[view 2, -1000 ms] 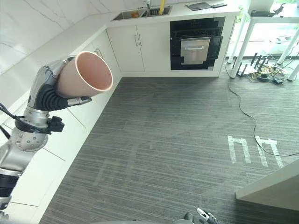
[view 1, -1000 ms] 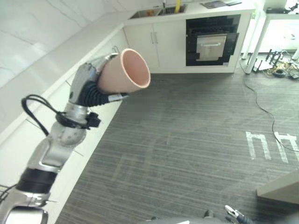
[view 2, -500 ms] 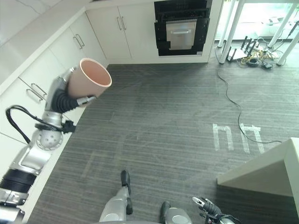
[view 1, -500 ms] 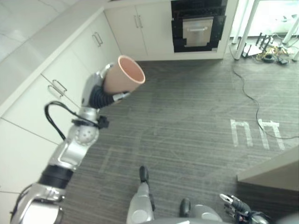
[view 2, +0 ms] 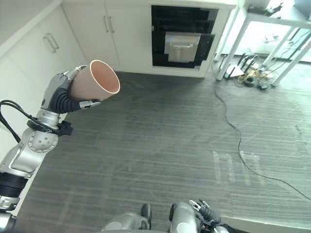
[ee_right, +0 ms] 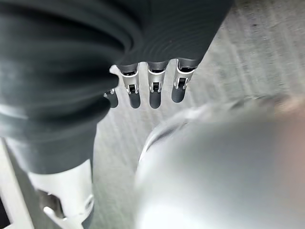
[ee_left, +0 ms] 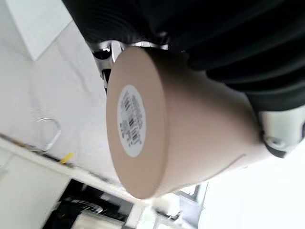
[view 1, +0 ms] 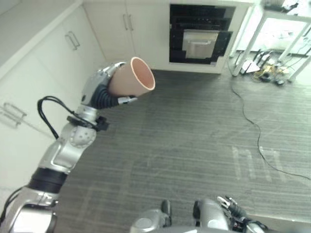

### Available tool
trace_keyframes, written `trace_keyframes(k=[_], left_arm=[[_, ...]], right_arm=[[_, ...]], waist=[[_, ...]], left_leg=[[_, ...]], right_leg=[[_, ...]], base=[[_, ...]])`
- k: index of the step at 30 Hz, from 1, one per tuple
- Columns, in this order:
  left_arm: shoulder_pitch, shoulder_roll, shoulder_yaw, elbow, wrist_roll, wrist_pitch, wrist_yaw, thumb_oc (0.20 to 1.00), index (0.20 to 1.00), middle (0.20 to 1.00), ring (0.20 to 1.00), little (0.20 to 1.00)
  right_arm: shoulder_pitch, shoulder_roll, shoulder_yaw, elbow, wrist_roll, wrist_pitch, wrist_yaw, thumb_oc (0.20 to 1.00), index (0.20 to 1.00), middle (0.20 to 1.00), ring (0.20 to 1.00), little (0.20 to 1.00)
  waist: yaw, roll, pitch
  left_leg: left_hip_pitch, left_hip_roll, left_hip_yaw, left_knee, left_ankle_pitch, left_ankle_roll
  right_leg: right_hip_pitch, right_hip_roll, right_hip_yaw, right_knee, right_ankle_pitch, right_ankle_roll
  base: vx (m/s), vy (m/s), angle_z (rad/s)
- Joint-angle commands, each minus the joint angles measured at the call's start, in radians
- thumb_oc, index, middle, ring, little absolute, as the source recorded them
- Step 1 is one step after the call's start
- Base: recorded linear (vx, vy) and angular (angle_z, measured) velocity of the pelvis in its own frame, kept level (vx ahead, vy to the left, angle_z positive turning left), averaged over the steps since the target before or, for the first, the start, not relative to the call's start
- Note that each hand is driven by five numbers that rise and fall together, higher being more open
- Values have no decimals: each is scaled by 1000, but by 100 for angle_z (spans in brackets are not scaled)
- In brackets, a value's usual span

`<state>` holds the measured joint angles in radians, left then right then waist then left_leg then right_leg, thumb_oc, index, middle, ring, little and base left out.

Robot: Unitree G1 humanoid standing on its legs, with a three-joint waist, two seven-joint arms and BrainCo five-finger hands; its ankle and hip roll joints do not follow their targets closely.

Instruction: Place the dishes in the dishwasher.

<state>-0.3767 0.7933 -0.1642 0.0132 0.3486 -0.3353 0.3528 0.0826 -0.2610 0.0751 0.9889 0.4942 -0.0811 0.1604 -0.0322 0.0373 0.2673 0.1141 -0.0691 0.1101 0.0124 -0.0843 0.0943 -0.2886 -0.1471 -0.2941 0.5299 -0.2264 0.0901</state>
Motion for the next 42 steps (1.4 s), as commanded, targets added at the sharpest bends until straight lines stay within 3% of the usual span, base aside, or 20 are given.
trace_keyframes(k=[1,5,7,8,10,11,12,13,14,16,17,18,19,21,24,32,33,38,41,42], left_arm=[[-57,20,25,-51,22,-10,22,200,200,200,200,200],[-34,44,29,-37,3,-42,11,200,200,200,200,200],[-21,44,33,-32,5,-61,7,200,200,200,200,200],[-33,34,12,-37,-7,-49,0,200,200,200,200,200],[-30,23,2,-48,-7,-32,0,200,200,200,200,200],[-32,19,5,-64,-5,-14,-5,200,200,200,200,200],[-32,25,22,-83,-40,4,-19,200,200,200,200,200],[-41,29,34,-82,-68,3,-41,200,200,200,200,200],[-49,36,42,-73,-82,-20,-60,200,200,200,200,200],[-47,40,47,-66,-78,-40,-64,200,200,200,200,200],[-50,42,49,-66,-78,-40,-68,200,200,200,200,200],[-55,43,45,-67,-84,-38,-65,200,200,200,200,200],[-49,39,41,-72,-79,-26,-48,200,200,200,200,200],[-11,20,55,-79,-49,-27,-34,200,200,200,200,200],[12,-3,74,-64,-14,-64,-25,200,200,200,200,200],[6,-48,74,-81,26,-63,-84,200,200,200,200,200],[-17,-45,51,-74,18,-74,-97,200,200,200,200,200],[-45,-30,21,-76,12,-86,-111,200,200,200,200,200],[-46,-17,12,-75,20,-80,-100,200,200,200,200,200],[-45,-12,9,-76,22,-70,-91,200,200,200,200,200]], right_arm=[[-37,-20,-22,66,70,-14,10,1000,1000,1000,1000,1000],[-45,-16,-68,117,27,-20,40,1000,1000,1000,1000,1000],[-46,-16,-77,128,28,-16,45,1000,1000,1000,1000,1000],[-47,-25,-75,149,38,-11,43,1000,1000,1000,1000,1000],[-54,-44,-63,169,29,-5,50,1000,1000,1000,1000,1000],[-50,-59,-57,165,16,-9,58,1000,1000,1000,1000,1000],[-46,-87,-56,162,22,-14,63,1000,1000,1000,1000,1000],[-47,-102,-62,172,48,-22,67,1000,1000,1000,1000,1000],[-48,-113,-75,182,69,-28,81,1000,1000,1000,1000,1000],[-58,-117,-90,193,54,-28,97,1000,1000,1000,1000,1000],[-68,-114,-90,199,37,-28,99,1000,1000,1000,1000,1000],[-73,-112,-86,202,32,-29,94,1000,1000,1000,1000,1000],[-83,-111,-62,214,25,-27,86,1000,1000,1000,1000,1000],[-85,-110,-39,219,15,-26,78,1000,1000,1000,1000,1000],[-77,-108,-33,211,3,-33,69,1000,1000,1000,1000,1000],[-23,-58,-62,182,-27,-34,50,1000,1000,1000,1000,1000],[-12,-38,-61,168,-17,-33,33,1000,1000,1000,1000,1000],[1,-7,-62,133,13,-24,0,1000,1000,1000,1000,1000],[13,0,-61,113,18,-21,-6,1000,1000,1000,1000,1000],[10,-7,-59,115,18,-18,3,1000,1000,1000,1000,1000]], waist=[[-30,-19,10],[-42,-29,10],[-46,-30,-6],[-70,-34,-33],[-81,-26,-66],[-81,-19,-80],[-72,-13,-93],[-62,-36,-92],[-50,-42,-81],[-37,-27,-69],[-37,-22,-61],[-34,-16,-55],[-9,3,-38],[17,15,-24],[16,23,-25],[28,27,-65],[30,16,-73],[33,2,-78],[30,12,-73],[28,25,-71]], left_leg=[[-22,24,39,34,-58,-50],[66,2,29,50,-159,-31],[83,-8,22,74,-189,-21],[105,-17,-3,142,-245,-16],[148,-7,-10,222,-266,-52],[132,6,-8,326,-192,-95],[59,-2,-23,556,-61,-153],[-53,24,16,730,-1,-171],[-149,49,37,774,-13,-160],[-169,47,43,655,-52,-135],[-161,76,72,502,-51,-121],[-168,93,81,404,-28,-126],[-220,137,51,174,70,-166],[-272,209,27,55,201,-202],[-287,243,83,65,212,-203],[-265,140,61,99,112,-145],[-264,103,46,103,88,-120],[-220,44,21,52,65,-59],[-171,31,25,2,62,-31],[-144,38,29,-20,62,-30]], right_leg=[[118,-27,49,-302,251,95],[86,-81,43,-420,386,139],[96,-68,45,-417,368,137],[91,-27,91,-383,329,113],[98,14,75,-363,290,73],[118,39,50,-368,266,38],[162,73,22,-380,224,-18],[209,65,5,-406,206,-45],[243,68,-5,-419,188,-59],[270,85,11,-423,170,-56],[288,94,31,-426,156,-49],[308,103,48,-437,148,-46],[371,119,107,-484,131,-33],[421,118,144,-495,106,-30],[433,104,116,-464,69,-28],[457,91,120,-252,-71,-17],[441,85,123,-185,-51,0],[382,89,123,-4,65,56],[291,88,114,188,140,98],[251,71,103,230,146,90]], base=[[430,-196,19],[468,-159,20],[566,-249,29],[791,-401,40],[683,-371,35],[585,-398,-4],[567,-455,-38],[492,-419,-18],[322,-217,8],[268,19,-17],[280,144,-64],[529,327,-118],[497,319,-137],[539,348,-149],[304,280,-85],[331,308,14],[201,223,26],[103,144,31],[51,138,13],[51,105,4]])
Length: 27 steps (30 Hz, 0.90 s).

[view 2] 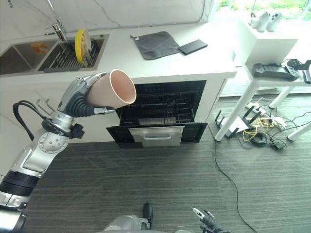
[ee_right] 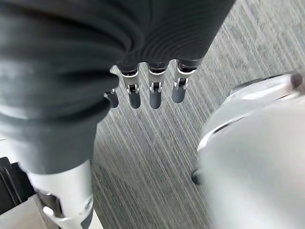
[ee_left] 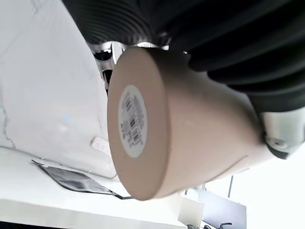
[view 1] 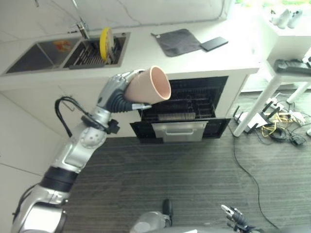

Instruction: Place the dishes in the dishwasher.

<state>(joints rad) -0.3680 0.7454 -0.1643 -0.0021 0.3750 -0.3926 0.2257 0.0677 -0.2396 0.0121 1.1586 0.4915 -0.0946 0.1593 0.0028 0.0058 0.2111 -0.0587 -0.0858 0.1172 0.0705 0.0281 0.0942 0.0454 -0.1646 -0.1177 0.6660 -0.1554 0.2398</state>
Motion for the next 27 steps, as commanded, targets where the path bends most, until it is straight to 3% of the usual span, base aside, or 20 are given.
trace_keyframes(k=[1,3,5,7,10,16,19,23,25,27], left_arm=[[-57,49,7,-59,-12,-2,42,200,200,200,200,200],[-78,66,-5,-48,-23,4,48,200,200,200,200,200],[-95,73,-12,-45,-23,9,49,200,200,200,200,200],[-111,92,-23,-30,-33,9,53,200,200,200,200,200],[-98,110,-20,-22,-48,-4,51,200,200,200,200,200],[-102,130,-27,-26,-73,18,49,200,200,200,200,200],[-89,136,-15,-45,-71,31,56,200,200,200,200,200],[-79,147,8,-58,-95,38,62,200,200,200,200,200],[-74,146,23,-58,-107,25,59,200,200,200,200,200],[-78,141,34,-52,-112,5,50,200,200,200,200,200]], right_arm=[[21,-32,10,-57,23,-2,9,1000,1000,1000,1000,1000],[17,-35,26,-67,29,3,8,1000,1000,1000,1000,1000],[12,-36,34,-74,41,4,7,1000,1000,1000,1000,1000],[-5,-37,35,-56,40,-16,26,1000,1000,1000,1000,1000],[-10,-34,22,-40,14,-12,32,1000,1000,1000,1000,1000],[-8,-34,20,-6,18,-11,31,1000,1000,1000,1000,1000],[-14,-49,32,-2,38,-19,28,1000,1000,1000,1000,1000],[-24,-74,23,-7,50,-18,30,1000,1000,1000,1000,1000],[-27,-89,16,-6,49,-24,31,1000,1000,1000,1000,1000],[-29,-102,4,4,62,-32,38,1000,1000,1000,1000,1000]], waist=[[-15,64,-8],[-34,65,10],[-41,56,22],[-58,39,37],[-71,37,26],[-77,29,0],[-74,24,-3],[-70,9,-4],[-64,3,2],[-63,6,9]], left_leg=[[57,57,21,-94,-52,-30],[94,62,21,-106,-59,-42],[110,64,22,-113,-67,-51],[161,58,11,-134,-105,-54],[205,56,10,-145,-143,-49],[217,63,25,-103,-178,-53],[188,78,32,-4,-197,-70],[127,67,33,174,-250,-79],[58,81,48,315,-225,-97],[5,106,58,374,-196,-111]], right_leg=[[-122,87,-81,86,57,-67],[-148,79,-96,-51,33,-80],[-152,52,-105,-202,49,-80],[-155,23,-89,-416,131,-57],[-161,21,-69,-490,159,-43],[-130,44,-83,-519,135,-61],[-97,72,-88,-522,99,-98],[-67,83,-87,-524,75,-136],[-48,82,-97,-528,64,-160],[-41,88,-104,-524,50,-179]], base=[[70,48,-18],[94,-61,-36],[85,-134,3],[181,-212,20],[200,-186,27],[166,-224,28],[112,-237,28],[75,-182,13],[24,-128,6],[27,-52,7]])
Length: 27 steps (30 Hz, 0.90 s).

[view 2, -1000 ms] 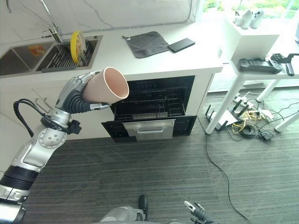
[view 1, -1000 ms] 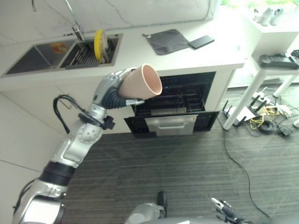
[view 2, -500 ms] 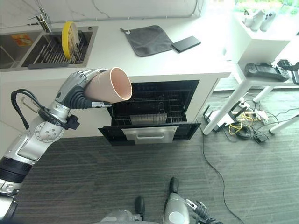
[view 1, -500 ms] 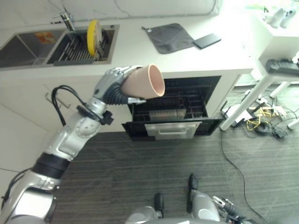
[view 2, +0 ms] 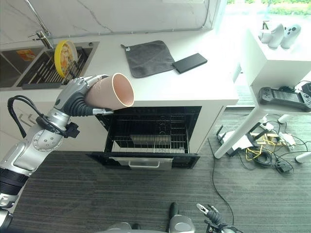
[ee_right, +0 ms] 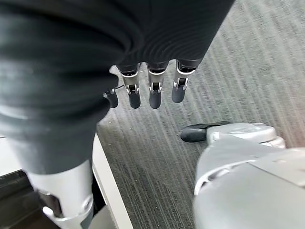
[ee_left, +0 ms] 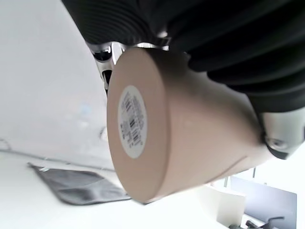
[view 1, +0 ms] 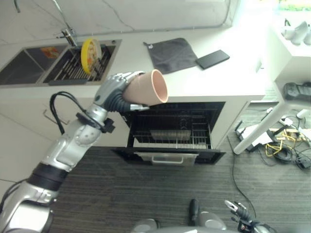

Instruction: Place the dishes in the dishwasher.

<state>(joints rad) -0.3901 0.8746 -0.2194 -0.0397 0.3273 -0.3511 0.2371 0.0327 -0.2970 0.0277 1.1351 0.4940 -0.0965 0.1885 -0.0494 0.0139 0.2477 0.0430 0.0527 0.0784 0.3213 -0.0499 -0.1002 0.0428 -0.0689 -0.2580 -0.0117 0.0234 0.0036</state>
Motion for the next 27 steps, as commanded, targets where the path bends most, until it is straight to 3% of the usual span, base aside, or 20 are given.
trace_keyframes(k=[1,2,6,10,14,19,23,27], left_arm=[[-59,11,92,-12,-68,-46,32,200,200,200,200,200],[-58,8,96,-11,-72,-58,29,200,200,200,200,200],[-40,-35,97,-26,-36,-53,42,200,200,200,200,200],[-39,-70,105,-27,-15,-61,21,200,200,200,200,200],[-27,-88,105,-38,-2,-68,3,200,200,200,200,200],[-26,-88,93,-43,7,-72,-7,200,200,200,200,200],[-20,-87,79,-40,10,-77,-9,200,200,200,200,200],[-25,-81,47,-33,12,-46,14,200,200,200,200,200]], right_arm=[[4,-49,-18,34,69,-34,15,1000,1000,1000,1000,1000],[-2,-59,-31,45,77,-34,27,1000,1000,1000,1000,1000],[-7,-83,-53,59,80,-28,49,1000,1000,1000,1000,1000],[9,-76,-64,45,92,-35,43,1000,1000,1000,1000,1000],[30,-57,-64,24,90,-31,32,1000,1000,1000,1000,1000],[37,-19,-62,29,73,-55,14,1000,1000,1000,1000,1000],[40,5,-66,15,91,-89,-38,1000,1000,1000,1000,1000],[57,30,-97,-44,174,-130,-123,1000,1000,1000,1000,1000]], waist=[[-13,3,-26],[-15,12,-24],[-16,31,-19],[-33,45,-28],[-38,62,-30],[-31,64,-25],[-22,66,-26],[-24,69,-24]], left_leg=[[-102,-14,104,101,-104,78],[-96,24,103,29,-62,60],[-90,107,67,-154,70,6],[-59,129,113,-223,56,-3],[-23,88,82,-250,34,-3],[5,21,59,-269,-15,37],[10,5,76,-281,-29,69],[27,6,119,-325,-29,112]], right_leg=[[-34,-2,33,154,-137,52],[-24,7,36,148,-147,51],[16,5,59,121,-167,56],[15,-33,32,138,-177,68],[8,-69,37,159,-170,90],[-13,-124,44,179,-130,143],[-23,-142,35,214,-136,160],[-82,-130,36,360,-137,176]], base=[[75,86,6],[100,146,10],[117,250,15],[62,274,-13],[57,288,-3],[35,227,8],[30,114,-1],[29,97,-16]])
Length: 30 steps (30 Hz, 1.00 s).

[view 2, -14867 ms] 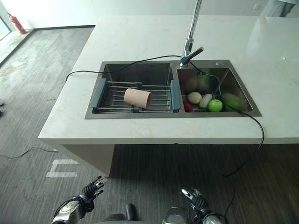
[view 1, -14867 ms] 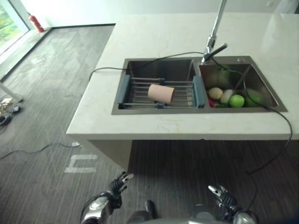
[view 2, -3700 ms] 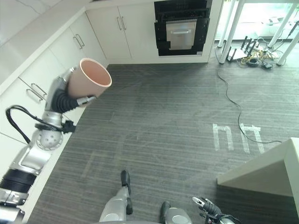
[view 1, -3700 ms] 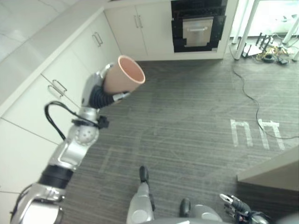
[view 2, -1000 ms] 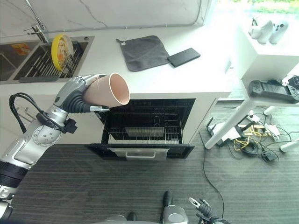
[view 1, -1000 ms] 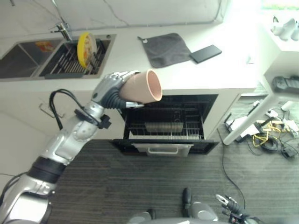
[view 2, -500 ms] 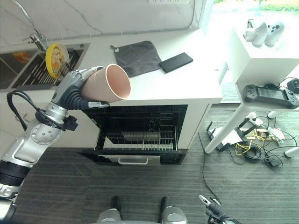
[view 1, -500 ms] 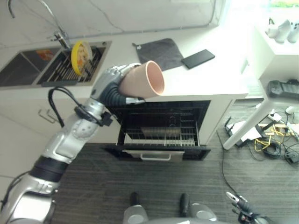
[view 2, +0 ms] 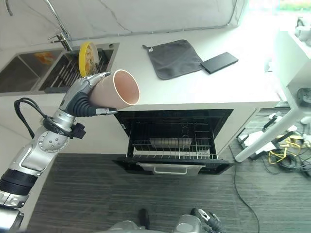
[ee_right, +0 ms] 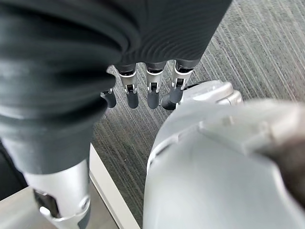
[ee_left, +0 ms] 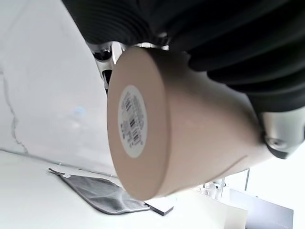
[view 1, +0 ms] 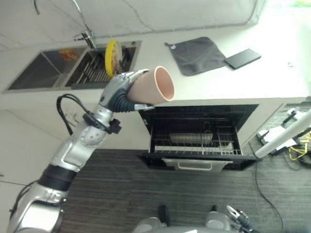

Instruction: Place the dishes in the dishwasher.

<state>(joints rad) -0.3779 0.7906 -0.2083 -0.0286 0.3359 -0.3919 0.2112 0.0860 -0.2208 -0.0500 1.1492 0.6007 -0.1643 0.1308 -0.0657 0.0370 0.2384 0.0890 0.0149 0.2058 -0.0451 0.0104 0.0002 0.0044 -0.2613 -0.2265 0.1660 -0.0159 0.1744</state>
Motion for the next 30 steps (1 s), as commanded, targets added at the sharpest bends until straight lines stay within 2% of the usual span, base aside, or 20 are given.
trace_keyframes(k=[1,2,3,4,6,9,11,14,17,20,22,27,28,29,30], left_arm=[[-42,8,33,-41,-9,2,45,200,200,200,200,200],[-45,8,31,-39,-11,5,47,200,200,200,200,200],[-75,23,16,-16,-90,28,43,200,200,200,200,200],[-78,15,7,1,-121,28,38,200,200,200,200,200],[-69,-17,-6,3,-182,51,35,200,200,200,200,200],[-35,-60,-10,-1,-207,53,46,200,200,200,200,200],[8,-105,-9,8,-283,39,53,200,200,200,200,200],[74,-196,-5,20,-400,35,62,200,200,200,200,200],[117,-276,-7,40,-587,45,47,200,200,200,200,200],[160,-361,-5,85,-703,42,30,200,200,200,200,200],[183,-411,-15,122,-741,17,45,200,200,200,200,200],[215,-494,-29,181,-857,-55,50,200,200,200,200,200],[217,-506,-30,187,-872,-63,48,200,200,200,200,200],[217,-527,-38,196,-916,-85,29,200,200,200,200,200],[218,-531,-39,197,-906,-92,28,200,200,200,200,200]], right_arm=[[5,-45,-25,-71,70,-71,-76,1000,1000,1000,1000,1000],[4,-44,-26,-74,70,-75,-81,1000,1000,1000,1000,1000],[1,-40,-45,-105,78,-91,-116,1000,1000,1000,1000,1000],[-1,-42,-56,-105,104,-103,-123,1000,1000,1000,1000,1000],[-9,-50,-72,-123,173,-134,-134,1000,1000,1000,1000,1000],[-10,-57,-82,-198,166,-176,-158,1000,1000,1000,1000,1000],[1,-57,-75,-299,156,-219,-202,1000,1000,1000,1000,1000],[17,-68,-106,-453,174,-318,-201,1000,1000,1000,1000,1000],[25,-76,-120,-581,153,-395,-222,1000,1000,1000,1000,1000],[28,-82,-135,-730,117,-458,-264,1000,1000,1000,1000,1000],[29,-76,-137,-832,122,-486,-246,1000,1000,1000,1000,1000],[36,-68,-74,-1021,12,-550,-192,1000,1000,1000,1000,1000],[37,-68,-63,-1043,9,-562,-168,1000,1000,1000,1000,1000],[38,-80,-30,-1109,9,-563,-91,1000,1000,1000,1000,1000],[38,-82,-20,-1121,7,-557,-60,1000,1000,1000,1000,1000]], waist=[[-9,43,-13],[-9,42,-13],[-28,25,-4],[-31,20,-7],[-30,11,-14],[-30,6,-19],[-35,3,-21],[-45,-9,-20],[-55,-16,-20],[-69,-24,-22],[-81,-27,-25],[-106,-28,-35],[-109,-28,-37],[-114,-30,-39],[-114,-30,-41]], left_leg=[[-15,44,5,34,-88,13],[-13,44,10,32,-88,12],[-1,48,42,37,-100,3],[0,53,51,42,-99,3],[2,60,60,45,-95,-3],[1,67,64,54,-94,-10],[-2,74,67,69,-96,-12],[-8,80,60,96,-103,-14],[-7,81,61,109,-110,-17],[1,82,68,116,-115,-23],[7,83,75,117,-119,-28],[19,89,103,117,-121,-31],[20,90,107,118,-122,-31],[23,93,116,119,-123,-32],[24,94,118,119,-123,-33]], right_leg=[[-51,60,2,178,-92,8],[-51,59,0,168,-89,9],[-49,55,10,78,-59,19],[-32,66,13,40,-63,11],[-5,87,16,-3,-63,2],[14,105,18,-24,-72,-12],[19,115,19,-20,-86,-26],[26,132,26,-20,-103,-45],[34,132,27,-42,-95,-50],[42,133,34,-77,-74,-52],[46,133,37,-98,-62,-53],[43,132,41,-109,-53,-59],[43,132,41,-110,-52,-59],[41,130,39,-111,-51,-59],[42,129,38,-112,-50,-59]], base=[[21,44,-32],[58,-104,-61],[84,-170,-55],[109,-211,-34],[70,-164,3],[40,-116,-12],[24,-98,-11],[-10,-126,-4],[-17,-68,-2],[-5,-36,-3],[3,-2,-12],[6,22,-18],[6,20,-19],[0,14,-14],[-4,8,-16]])
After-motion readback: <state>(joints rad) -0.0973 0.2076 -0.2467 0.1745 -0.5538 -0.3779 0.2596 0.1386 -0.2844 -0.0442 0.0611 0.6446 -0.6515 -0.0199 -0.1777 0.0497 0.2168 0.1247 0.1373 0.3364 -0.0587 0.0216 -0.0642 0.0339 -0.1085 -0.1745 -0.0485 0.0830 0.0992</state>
